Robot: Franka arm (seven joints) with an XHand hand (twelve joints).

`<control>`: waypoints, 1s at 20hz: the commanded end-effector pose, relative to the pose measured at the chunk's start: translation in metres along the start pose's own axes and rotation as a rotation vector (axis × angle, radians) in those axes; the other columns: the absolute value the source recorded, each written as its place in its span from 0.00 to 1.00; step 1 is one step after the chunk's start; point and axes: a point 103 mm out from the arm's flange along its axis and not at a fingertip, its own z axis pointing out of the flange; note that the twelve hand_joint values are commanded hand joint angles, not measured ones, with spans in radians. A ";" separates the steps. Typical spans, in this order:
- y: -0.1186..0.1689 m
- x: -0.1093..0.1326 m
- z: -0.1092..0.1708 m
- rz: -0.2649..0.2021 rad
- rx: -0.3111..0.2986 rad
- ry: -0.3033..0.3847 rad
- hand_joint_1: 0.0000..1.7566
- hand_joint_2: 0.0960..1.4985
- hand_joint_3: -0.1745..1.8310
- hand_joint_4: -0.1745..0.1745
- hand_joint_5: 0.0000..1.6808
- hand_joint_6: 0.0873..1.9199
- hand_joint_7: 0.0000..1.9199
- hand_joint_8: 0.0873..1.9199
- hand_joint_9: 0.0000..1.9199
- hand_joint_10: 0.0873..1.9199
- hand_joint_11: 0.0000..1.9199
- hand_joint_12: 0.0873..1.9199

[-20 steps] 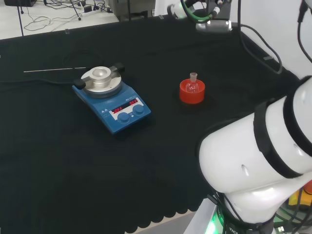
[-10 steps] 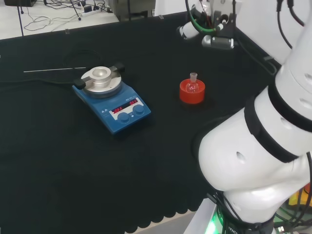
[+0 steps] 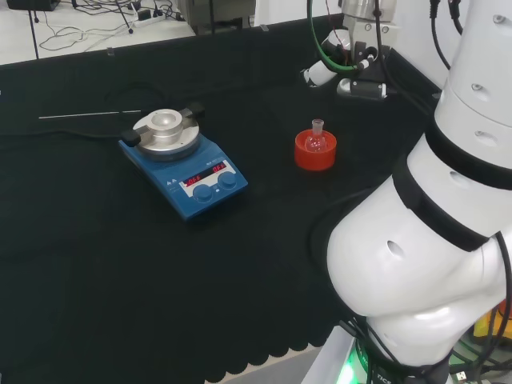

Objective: Pick up the round-bottom flask.

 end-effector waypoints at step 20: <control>0.067 -0.043 0.108 0.041 0.092 0.089 0.46 0.46 0.35 0.44 0.32 0.01 0.09 0.32 0.17 0.33 0.10 0.71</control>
